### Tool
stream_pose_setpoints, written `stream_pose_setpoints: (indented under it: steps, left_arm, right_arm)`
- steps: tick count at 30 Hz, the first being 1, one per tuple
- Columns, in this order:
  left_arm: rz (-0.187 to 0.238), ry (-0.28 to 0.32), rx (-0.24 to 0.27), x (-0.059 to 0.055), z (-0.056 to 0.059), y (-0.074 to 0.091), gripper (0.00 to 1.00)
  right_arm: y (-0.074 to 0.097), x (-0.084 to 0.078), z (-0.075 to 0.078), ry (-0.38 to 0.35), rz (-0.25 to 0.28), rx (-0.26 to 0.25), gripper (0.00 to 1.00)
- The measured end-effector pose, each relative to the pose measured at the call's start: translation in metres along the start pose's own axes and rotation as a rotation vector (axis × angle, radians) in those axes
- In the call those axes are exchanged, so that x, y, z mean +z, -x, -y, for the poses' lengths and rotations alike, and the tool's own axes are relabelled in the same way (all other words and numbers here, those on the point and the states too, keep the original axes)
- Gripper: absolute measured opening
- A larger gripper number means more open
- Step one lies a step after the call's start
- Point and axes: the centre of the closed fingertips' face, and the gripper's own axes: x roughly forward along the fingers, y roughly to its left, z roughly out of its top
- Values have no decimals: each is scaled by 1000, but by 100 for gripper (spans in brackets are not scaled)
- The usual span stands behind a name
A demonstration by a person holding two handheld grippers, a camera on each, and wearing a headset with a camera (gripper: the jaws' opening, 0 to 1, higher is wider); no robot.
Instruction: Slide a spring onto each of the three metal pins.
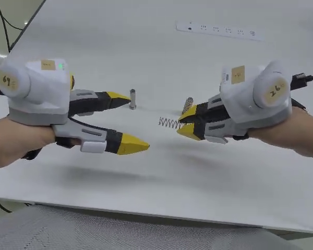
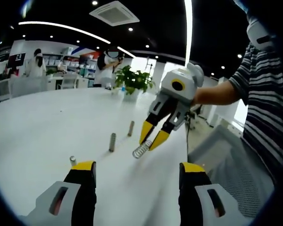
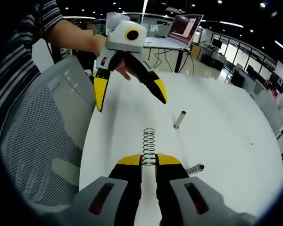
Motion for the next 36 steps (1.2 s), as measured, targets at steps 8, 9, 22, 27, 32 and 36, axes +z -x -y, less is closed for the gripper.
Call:
stream_pose_setpoints:
  steps: [8, 9, 22, 27, 32, 36]
  left_arm:
    - [-24, -32, -48, -1, 7, -17, 55]
    - [-28, -39, -50, -1, 7, -19, 52]
    - [-10, -51, -99, 7, 14, -40, 29]
    - [7, -38, -110, 10, 16, -43, 23]
    - [14, -33, -124, 11, 19, -46, 18]
    - [16, -33, -128, 12, 20, -47, 12]
  right_arm:
    - [3, 2, -1, 31, -2, 8, 8]
    - [4, 2, 0, 32, -1, 8, 8]
    - [12, 5, -3, 38, 16, 14, 8]
    - [13, 7, -4, 41, 21, 16, 8]
    - [14, 7, -4, 41, 23, 19, 8]
    - [15, 7, -3, 40, 26, 20, 8]
